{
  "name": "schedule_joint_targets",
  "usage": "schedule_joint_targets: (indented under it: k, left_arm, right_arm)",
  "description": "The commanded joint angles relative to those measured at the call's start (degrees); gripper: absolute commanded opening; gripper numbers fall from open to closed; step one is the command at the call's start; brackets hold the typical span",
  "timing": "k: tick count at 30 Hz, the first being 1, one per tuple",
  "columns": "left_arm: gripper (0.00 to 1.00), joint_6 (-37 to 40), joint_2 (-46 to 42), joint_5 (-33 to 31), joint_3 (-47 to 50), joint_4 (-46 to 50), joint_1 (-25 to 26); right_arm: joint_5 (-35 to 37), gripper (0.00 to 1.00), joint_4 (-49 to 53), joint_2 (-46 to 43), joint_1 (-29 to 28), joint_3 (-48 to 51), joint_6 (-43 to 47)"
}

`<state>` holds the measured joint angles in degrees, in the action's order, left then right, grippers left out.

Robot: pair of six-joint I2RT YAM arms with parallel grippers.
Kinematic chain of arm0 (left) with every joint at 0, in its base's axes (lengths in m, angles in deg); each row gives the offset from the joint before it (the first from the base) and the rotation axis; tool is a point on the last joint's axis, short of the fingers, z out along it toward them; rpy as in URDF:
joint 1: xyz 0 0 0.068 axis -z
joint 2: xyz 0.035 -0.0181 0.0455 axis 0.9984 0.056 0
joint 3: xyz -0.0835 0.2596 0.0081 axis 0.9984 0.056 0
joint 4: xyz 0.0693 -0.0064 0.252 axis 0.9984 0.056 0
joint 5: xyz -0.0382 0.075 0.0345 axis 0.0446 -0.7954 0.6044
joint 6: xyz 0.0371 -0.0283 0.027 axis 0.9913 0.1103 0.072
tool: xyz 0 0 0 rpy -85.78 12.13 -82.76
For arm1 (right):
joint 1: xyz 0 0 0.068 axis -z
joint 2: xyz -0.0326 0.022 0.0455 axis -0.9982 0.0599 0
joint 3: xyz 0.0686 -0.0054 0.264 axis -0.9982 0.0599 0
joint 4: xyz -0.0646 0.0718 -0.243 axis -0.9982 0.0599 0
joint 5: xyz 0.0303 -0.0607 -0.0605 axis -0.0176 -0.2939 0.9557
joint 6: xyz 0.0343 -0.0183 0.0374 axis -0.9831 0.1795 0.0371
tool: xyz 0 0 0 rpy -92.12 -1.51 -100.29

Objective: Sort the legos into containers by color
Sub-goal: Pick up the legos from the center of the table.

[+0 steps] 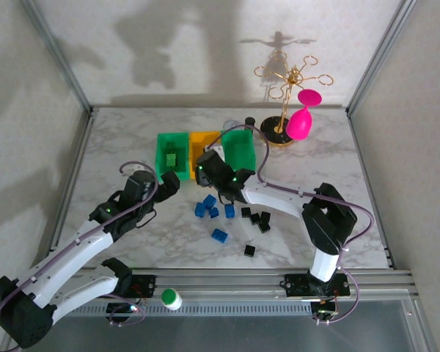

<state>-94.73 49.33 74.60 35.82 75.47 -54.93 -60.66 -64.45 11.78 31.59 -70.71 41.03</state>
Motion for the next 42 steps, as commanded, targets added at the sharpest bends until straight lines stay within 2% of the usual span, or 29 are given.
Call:
schedule_joint_targets:
  k: [1,9,13,16,32,36,42]
  left_arm:
    - [1.00,-1.05,-1.17,0.11,1.73,1.52,1.99]
    - [0.99,-0.33,-1.91,0.84,3.83,3.20,4.52]
    - [1.00,-0.49,-3.28,-0.44,4.42,5.09,4.62]
    - [0.99,-0.60,-4.65,-0.42,5.04,5.16,4.61]
    - [1.00,-1.15,-6.97,-3.52,4.11,7.60,4.62]
    - [0.99,-1.50,-7.14,-5.29,3.82,8.70,4.62]
    - [1.00,-1.96,-8.90,-6.19,4.08,10.12,4.62]
  right_arm:
    - [-1.96,0.58,4.34,-1.95,-2.74,3.07,-4.80]
    - [-5.23,0.64,7.00,-3.76,-8.94,9.86,-13.28]
    - [-2.53,0.64,6.72,-3.93,-12.30,12.94,-16.67]
    - [-4.78,0.64,4.89,-2.88,-12.58,14.40,-18.43]
    - [-1.24,0.75,3.50,4.78,-13.38,7.25,-17.89]
    - [-1.38,0.75,2.15,5.91,-12.40,6.43,-17.64]
    - [-0.14,0.69,2.92,9.00,-10.82,3.30,-16.39]
